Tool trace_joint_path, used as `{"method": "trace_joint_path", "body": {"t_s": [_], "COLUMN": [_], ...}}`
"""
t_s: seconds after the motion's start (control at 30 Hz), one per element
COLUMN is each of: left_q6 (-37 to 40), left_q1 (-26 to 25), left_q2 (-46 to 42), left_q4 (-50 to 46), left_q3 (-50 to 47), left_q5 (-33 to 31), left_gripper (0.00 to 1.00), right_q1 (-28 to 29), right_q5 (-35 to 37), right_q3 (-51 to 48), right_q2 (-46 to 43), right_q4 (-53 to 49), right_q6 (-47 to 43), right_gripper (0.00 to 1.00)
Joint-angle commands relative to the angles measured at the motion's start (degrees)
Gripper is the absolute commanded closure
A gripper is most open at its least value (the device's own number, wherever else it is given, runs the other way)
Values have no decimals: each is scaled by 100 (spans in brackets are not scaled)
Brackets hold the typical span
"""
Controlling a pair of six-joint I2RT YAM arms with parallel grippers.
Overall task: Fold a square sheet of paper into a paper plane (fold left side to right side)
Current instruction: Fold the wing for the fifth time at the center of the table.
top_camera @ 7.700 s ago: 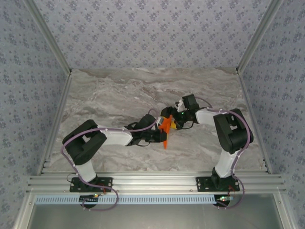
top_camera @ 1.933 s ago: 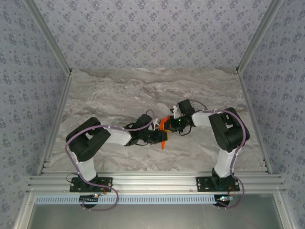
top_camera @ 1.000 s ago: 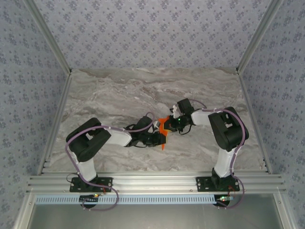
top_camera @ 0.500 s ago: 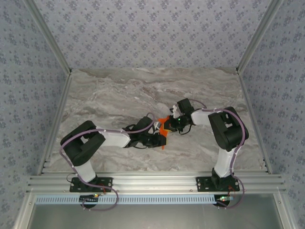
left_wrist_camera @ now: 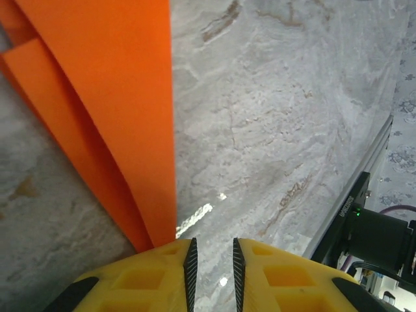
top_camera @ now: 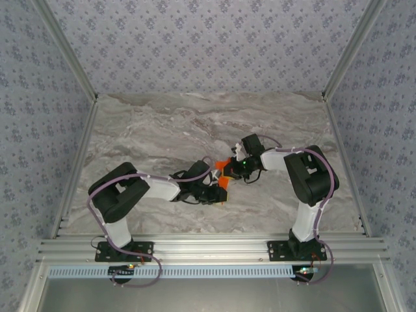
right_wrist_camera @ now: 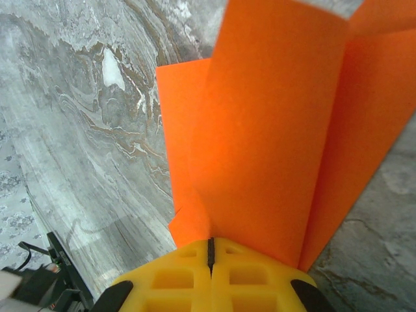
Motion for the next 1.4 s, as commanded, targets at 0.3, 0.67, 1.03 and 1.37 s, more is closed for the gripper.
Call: {"method": "trace_joint_path", "body": {"t_s": [0.3, 0.67, 1.03, 1.37], "left_q6": [-42, -46, 133, 341], "left_q1": [-48, -42, -42, -34], "left_q2": [-149, -354, -801, -125], "left_q4": [-250, -353, -489, -649], "left_q3": [-67, -222, 122, 560], "left_q5": [-103, -227, -206, -92], "left_gripper": [78, 79, 79, 78], "right_q1": [29, 35, 31, 35], "right_q5": [521, 558, 551, 541], "right_q3": [-5, 77, 116, 122], "right_q2": [240, 293, 293, 287], "right_q4": [-537, -631, -667, -716], "right_q6": [-159, -173, -180, -199], "right_gripper": [98, 98, 98, 98]}}
